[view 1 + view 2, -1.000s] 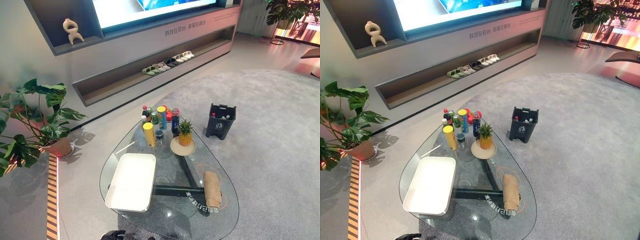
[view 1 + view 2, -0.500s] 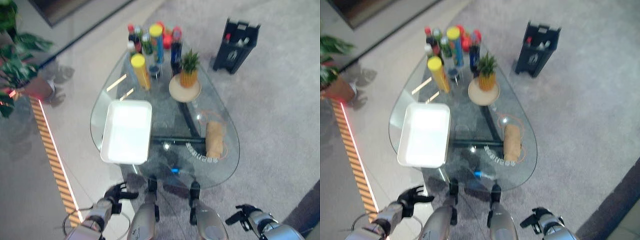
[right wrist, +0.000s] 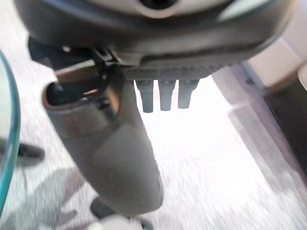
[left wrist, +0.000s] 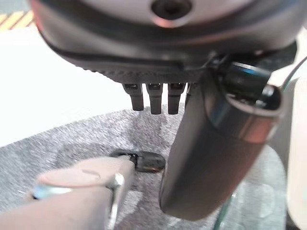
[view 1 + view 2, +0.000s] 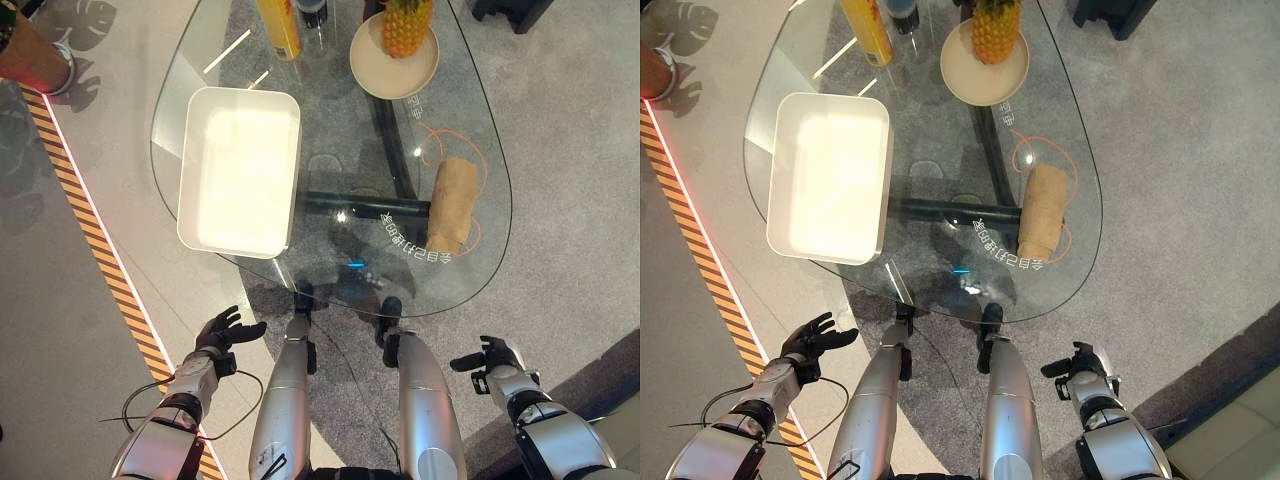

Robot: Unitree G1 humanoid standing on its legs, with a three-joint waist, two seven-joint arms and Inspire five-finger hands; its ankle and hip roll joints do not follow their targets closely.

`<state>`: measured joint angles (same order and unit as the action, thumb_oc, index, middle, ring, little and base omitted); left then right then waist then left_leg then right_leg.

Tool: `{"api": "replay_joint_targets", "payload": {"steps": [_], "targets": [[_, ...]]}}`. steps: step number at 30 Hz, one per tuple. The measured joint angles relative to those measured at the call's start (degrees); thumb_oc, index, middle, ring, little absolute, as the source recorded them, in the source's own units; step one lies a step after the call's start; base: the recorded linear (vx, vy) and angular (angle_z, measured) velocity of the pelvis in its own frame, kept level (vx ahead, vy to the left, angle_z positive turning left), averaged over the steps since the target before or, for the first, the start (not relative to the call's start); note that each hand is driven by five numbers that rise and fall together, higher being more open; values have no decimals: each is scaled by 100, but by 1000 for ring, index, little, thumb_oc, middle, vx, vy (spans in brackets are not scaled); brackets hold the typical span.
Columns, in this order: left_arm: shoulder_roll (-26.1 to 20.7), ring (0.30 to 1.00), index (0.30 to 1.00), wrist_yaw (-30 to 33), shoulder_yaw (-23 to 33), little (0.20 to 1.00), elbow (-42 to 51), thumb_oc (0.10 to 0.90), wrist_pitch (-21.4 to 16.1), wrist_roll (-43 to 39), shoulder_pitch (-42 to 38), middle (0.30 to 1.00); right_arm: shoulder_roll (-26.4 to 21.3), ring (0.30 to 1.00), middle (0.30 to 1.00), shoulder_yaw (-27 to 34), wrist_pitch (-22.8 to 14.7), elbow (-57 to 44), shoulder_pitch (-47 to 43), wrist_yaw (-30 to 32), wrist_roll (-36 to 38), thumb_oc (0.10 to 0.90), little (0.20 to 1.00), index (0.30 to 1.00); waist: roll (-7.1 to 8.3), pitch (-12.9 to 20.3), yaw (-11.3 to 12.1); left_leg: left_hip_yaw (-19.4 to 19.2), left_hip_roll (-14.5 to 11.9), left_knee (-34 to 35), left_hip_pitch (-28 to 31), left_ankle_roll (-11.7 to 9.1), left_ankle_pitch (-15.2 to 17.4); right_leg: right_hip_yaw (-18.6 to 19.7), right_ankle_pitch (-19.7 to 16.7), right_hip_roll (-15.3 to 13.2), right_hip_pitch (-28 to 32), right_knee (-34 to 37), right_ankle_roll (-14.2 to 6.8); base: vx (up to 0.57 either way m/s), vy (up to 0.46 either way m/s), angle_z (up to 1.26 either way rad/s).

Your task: Wipe the table with a cloth and put it in the basket.

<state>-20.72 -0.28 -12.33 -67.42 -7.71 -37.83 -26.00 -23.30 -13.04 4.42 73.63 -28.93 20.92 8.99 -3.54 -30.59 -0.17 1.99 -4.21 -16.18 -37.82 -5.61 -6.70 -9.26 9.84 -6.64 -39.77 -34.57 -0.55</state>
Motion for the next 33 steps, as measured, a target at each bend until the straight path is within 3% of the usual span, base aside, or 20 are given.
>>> {"api": "replay_joint_targets", "payload": {"steps": [12,18,20,23,26,33], "targets": [[0,900,900,108,266,900,-3,800,-146,-438,-113,900,-16,900,900,154,-447,-33,-136,780,19,800,900,900,53,-33,-8,14,9,-320,-339,-19,79,34,41,-17,-311,-251,41,-1,0,0],[0,900,900,109,282,900,-11,800,-149,-438,-102,900,-17,900,900,334,-911,-56,-170,976,536,800,900,900,70,-42,5,17,26,-388,-339,-20,84,25,62,-42,-310,-314,13,2,0,1],[0,900,900,131,272,900,20,800,-153,-438,-105,900,-20,900,900,389,-1198,-357,-197,1103,732,800,900,900,70,-42,-13,23,34,-398,-337,-22,89,22,88,-52,-317,-343,36,0,0,0],[9,900,900,213,260,900,125,800,-152,-439,-82,900,-37,900,900,384,-1343,-1105,-220,1296,883,800,900,900,70,-42,-20,26,30,-376,-344,-25,92,25,93,-45,-329,-350,47,0,0,0],[31,900,900,301,209,900,250,800,-155,-441,-69,900,-103,900,900,271,-1201,-1708,-148,1669,987,800,900,900,78,-43,-22,28,31,-347,-365,-26,93,24,92,-40,-351,-322,46,0,0,0],[92,900,900,423,191,900,331,800,-179,-541,-43,900,-112,900,900,-1,-1517,-3138,-324,2053,1014,800,900,900,79,-46,-45,28,57,-290,-472,-17,79,43,71,-49,-511,-329,68,-4,20,1]]}}
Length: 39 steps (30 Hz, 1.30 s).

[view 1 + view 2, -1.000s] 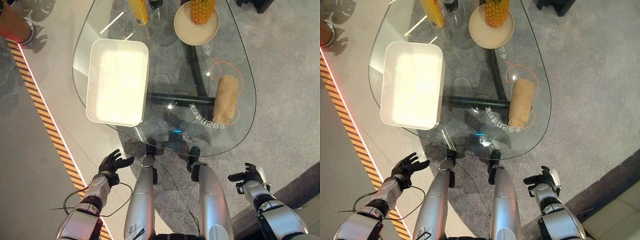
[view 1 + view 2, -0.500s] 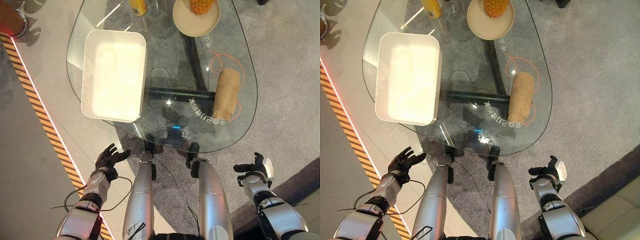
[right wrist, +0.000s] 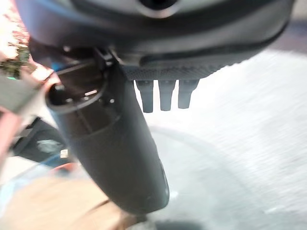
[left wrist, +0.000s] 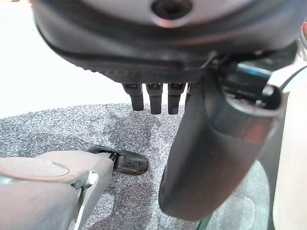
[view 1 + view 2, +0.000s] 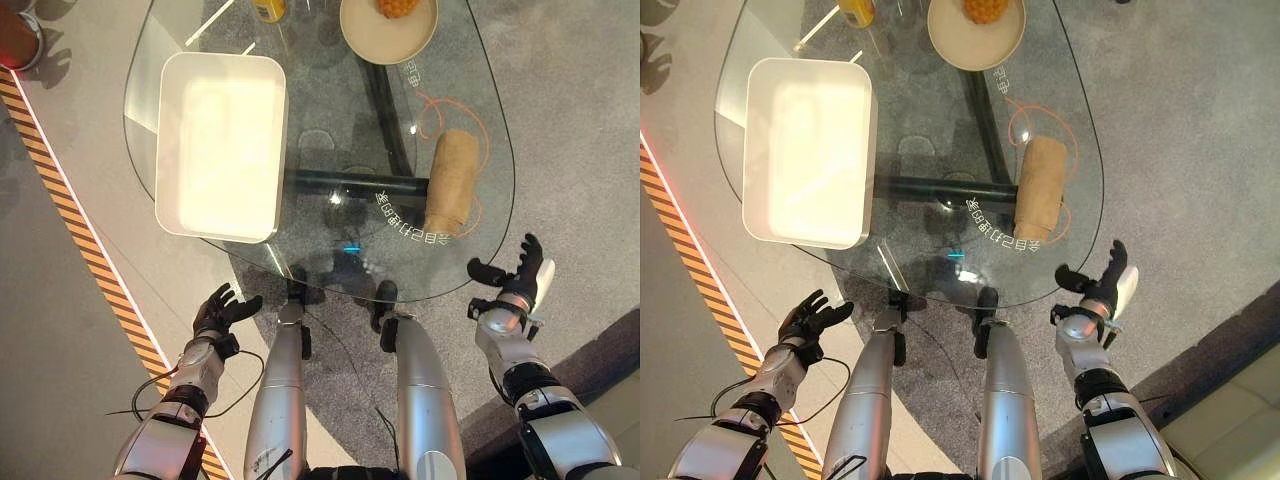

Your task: Wipe the table with a cloth and put it in the basket.

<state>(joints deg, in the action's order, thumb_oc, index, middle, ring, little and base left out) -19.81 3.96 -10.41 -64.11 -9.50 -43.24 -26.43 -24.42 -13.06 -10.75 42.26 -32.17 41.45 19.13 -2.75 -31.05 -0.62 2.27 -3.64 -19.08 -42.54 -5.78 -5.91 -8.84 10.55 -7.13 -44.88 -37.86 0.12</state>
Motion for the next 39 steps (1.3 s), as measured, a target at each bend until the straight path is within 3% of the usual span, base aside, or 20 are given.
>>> {"api": "replay_joint_targets", "payload": {"steps": [8,14,26,32,39], "targets": [[154,900,900,32,-21,900,4,800,-110,-65,9,900,82,900,900,-396,-17,-1292,-316,381,-526,800,900,900,0,0,36,-2,41,30,4,-3,-29,-3,16,-47,2,3,0,0,33,2],[158,900,900,25,-18,900,-4,800,-222,-109,54,900,228,900,900,-529,172,-1656,-260,435,-716,800,900,900,-1,1,34,-13,66,201,75,13,-47,1,27,-78,2,15,4,9,23,2],[190,900,900,11,-16,900,-3,800,-252,-109,159,900,225,900,900,-757,792,-1713,-199,447,-885,800,900,900,-8,3,40,-61,74,246,156,-6,-107,52,33,-84,12,-21,-2,3,6,0],[203,900,900,11,-21,900,-27,800,-251,-111,167,900,223,900,900,-768,1134,-1294,-303,779,-900,800,900,900,-21,4,52,-63,86,316,208,-2,-126,58,40,-100,15,-59,12,0,0,0],[355,900,900,11,-28,900,-40,800,-251,-114,167,900,226,900,900,-809,1212,-1046,-325,908,-899,800,900,900,-106,13,41,-98,84,358,256,-6,-123,93,45,-95,20,-65,17,0,2,0]]}}
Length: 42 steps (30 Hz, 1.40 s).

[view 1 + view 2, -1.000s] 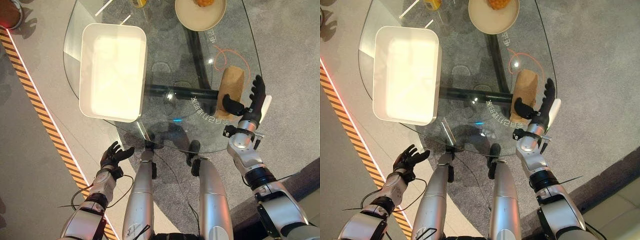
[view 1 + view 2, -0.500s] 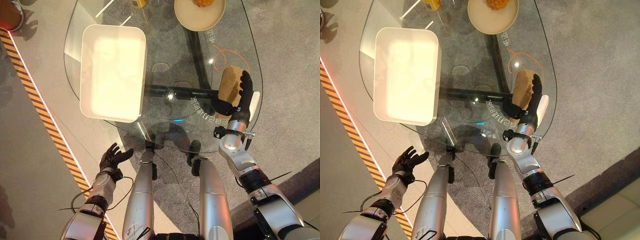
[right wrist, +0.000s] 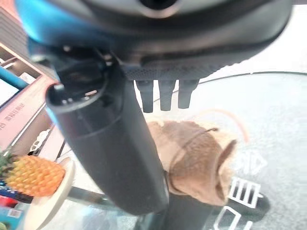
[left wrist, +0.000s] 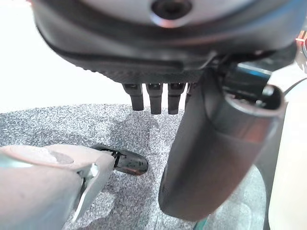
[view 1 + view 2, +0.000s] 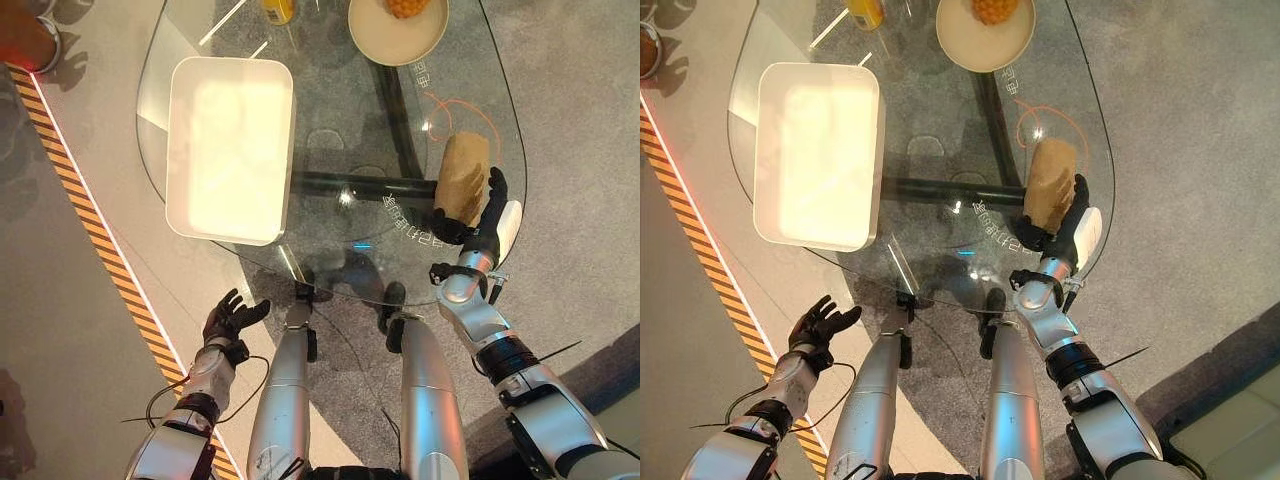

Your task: Wipe the table with a cloth and put it in the basket.

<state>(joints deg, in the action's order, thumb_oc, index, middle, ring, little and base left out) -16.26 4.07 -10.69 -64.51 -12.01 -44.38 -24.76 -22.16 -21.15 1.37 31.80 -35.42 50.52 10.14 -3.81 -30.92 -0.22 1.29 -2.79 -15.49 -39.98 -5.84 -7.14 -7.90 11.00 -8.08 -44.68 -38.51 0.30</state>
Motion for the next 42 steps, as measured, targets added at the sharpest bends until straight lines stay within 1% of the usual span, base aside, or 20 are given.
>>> {"api": "replay_joint_targets", "payload": {"steps": [8,12,14,20,27,33,36,42], "targets": [[25,900,900,0,-195,900,15,800,2,-2,-2,900,56,900,900,-176,67,424,-351,98,0,800,900,900,-26,-2,24,-9,1,31,6,-5,-49,-4,7,-6,-3,2,-2,0,0,0],[28,900,900,-1,-198,900,11,800,5,-10,-5,900,133,900,900,-180,190,723,-623,98,4,800,900,900,-115,-5,65,-10,1,45,32,-5,-67,-1,11,-8,-2,-25,5,0,0,0],[28,900,900,0,-198,900,7,800,5,-13,-5,900,137,900,900,-189,215,837,-660,99,4,800,900,900,-136,-3,100,-10,1,49,52,-5,-69,-2,14,-8,1,-44,12,0,0,0],[37,900,900,-1,-218,900,0,800,7,-38,-5,900,139,900,900,-298,328,1064,-742,146,5,800,900,900,-137,-3,144,-9,0,54,74,-17,-59,2,30,-12,3,-96,34,0,0,0],[90,900,900,0,-227,900,-15,800,8,-54,-6,900,190,900,900,-303,291,1350,-850,195,12,800,900,900,-141,-4,146,-7,-1,62,79,-23,-55,-1,55,-12,1,-111,44,0,0,0],[199,900,900,2,-237,900,-13,800,8,-59,-11,900,215,900,900,-300,148,1577,-898,195,11,800,900,900,-143,-4,148,-7,-1,66,76,3,-75,-8,70,-15,2,-111,40,0,0,0],[202,900,900,3,-302,900,-13,800,9,-71,-18,900,240,900,900,-300,51,1703,-929,195,7,800,900,900,-145,-5,148,-6,-2,66,77,3,-75,-10,71,-15,1,-113,42,0,0,0],[208,900,900,11,-425,900,-12,800,17,-102,-23,900,250,900,900,-302,30,1802,-977,176,8,800,900,900,-146,-6,151,-4,-4,74,74,-24,-55,-15,74,-14,-2,-115,43,0,0,0]]}}
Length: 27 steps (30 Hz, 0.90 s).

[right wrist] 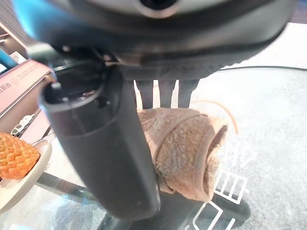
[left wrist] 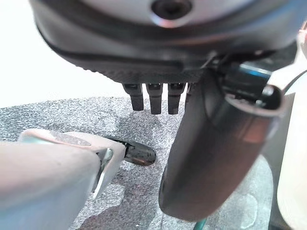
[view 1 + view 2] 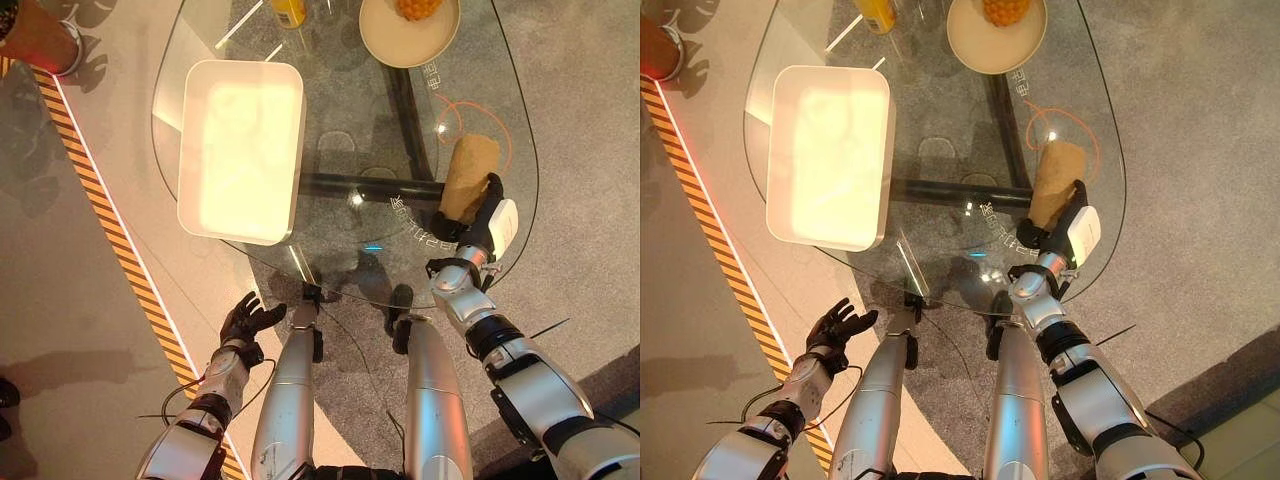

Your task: Wipe the table with a cloth and put it in the basket.

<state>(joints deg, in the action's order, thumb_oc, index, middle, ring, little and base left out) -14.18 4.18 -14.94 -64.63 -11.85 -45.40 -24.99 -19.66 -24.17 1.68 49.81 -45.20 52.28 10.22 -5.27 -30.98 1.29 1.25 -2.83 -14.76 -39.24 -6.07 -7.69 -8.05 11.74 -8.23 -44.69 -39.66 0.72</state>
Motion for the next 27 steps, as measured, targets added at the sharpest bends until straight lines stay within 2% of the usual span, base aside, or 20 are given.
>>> {"api": "replay_joint_targets", "payload": {"steps": [14,15,22,27], "targets": [[1,900,900,4,-2,900,12,800,23,0,-48,900,35,900,900,-3,-5,158,-174,-96,118,800,900,900,-7,0,0,18,-1,33,-7,-8,-9,-50,11,-1,-13,-1,1,0,0,0],[1,900,900,5,-2,900,12,800,26,0,-49,900,34,300,300,-16,43,158,-198,-115,121,100,200,300,-9,0,0,27,-1,36,-7,-9,-8,-57,11,-1,-13,-2,3,0,0,0],[1,900,900,3,-1,900,11,800,73,0,-54,900,-149,300,300,-31,295,245,-421,-229,181,100,200,300,-14,3,-3,63,-4,50,-3,-27,-26,-79,11,1,-11,-12,14,0,0,0],[11,900,900,3,-1,900,10,800,140,0,-59,900,-285,300,300,-36,378,289,-561,-279,340,100,200,300,-86,7,2,77,-8,64,0,-22,-65,-92,13,2,-9,-14,19,0,0,0]]}}
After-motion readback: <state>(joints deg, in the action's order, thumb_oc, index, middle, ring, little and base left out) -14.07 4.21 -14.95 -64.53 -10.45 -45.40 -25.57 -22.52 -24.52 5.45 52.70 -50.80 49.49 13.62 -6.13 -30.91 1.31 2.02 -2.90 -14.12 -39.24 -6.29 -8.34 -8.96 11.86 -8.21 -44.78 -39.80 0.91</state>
